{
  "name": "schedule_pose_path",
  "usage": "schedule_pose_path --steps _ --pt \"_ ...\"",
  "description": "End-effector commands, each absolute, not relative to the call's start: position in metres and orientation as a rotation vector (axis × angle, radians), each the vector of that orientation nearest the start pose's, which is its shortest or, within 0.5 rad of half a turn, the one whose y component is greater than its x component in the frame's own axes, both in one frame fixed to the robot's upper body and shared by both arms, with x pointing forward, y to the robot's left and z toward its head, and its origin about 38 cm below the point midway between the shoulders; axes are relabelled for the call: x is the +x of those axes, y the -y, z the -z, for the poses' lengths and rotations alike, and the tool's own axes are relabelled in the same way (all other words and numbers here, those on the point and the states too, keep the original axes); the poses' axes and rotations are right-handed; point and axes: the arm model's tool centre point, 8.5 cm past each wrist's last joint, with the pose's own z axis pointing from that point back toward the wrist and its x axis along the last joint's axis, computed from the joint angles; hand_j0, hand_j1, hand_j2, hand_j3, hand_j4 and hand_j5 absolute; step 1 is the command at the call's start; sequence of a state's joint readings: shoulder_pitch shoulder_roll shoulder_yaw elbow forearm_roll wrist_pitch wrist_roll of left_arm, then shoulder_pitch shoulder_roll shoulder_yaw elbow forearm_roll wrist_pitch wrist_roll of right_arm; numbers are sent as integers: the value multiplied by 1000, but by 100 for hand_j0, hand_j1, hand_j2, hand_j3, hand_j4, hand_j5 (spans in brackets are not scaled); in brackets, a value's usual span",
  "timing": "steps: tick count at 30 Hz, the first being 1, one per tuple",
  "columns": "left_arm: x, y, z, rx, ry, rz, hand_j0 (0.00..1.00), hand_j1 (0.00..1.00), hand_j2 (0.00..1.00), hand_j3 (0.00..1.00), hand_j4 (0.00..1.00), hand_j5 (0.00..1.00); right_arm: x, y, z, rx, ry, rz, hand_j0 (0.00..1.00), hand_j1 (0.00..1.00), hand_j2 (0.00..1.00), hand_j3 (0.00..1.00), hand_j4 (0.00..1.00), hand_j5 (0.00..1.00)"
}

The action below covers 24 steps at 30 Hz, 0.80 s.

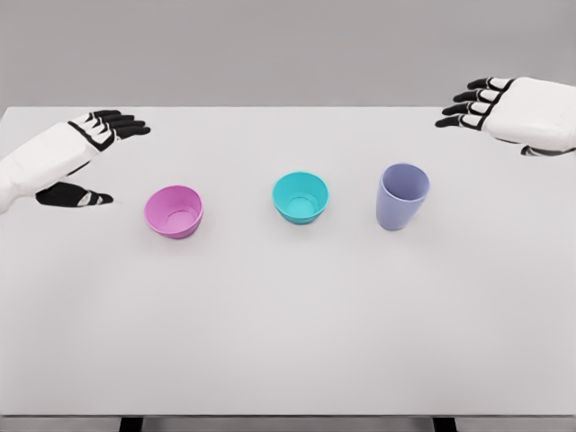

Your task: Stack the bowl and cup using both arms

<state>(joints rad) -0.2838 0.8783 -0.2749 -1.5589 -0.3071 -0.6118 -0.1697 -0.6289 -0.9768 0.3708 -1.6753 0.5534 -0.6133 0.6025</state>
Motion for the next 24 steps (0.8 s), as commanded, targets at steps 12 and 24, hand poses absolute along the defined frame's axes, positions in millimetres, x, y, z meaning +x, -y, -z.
schedule_pose_path --steps 12,24 --pt "390 -373 -236 514 1650 1731 100 100 100 100 100 100 409 335 -319 1045 -1635 2939 100 100 100 100 100 100" --pt "387 -303 -249 -46 1490 2022 100 100 100 100 100 100 410 330 -321 1042 -1651 2921 100 100 100 100 100 100"
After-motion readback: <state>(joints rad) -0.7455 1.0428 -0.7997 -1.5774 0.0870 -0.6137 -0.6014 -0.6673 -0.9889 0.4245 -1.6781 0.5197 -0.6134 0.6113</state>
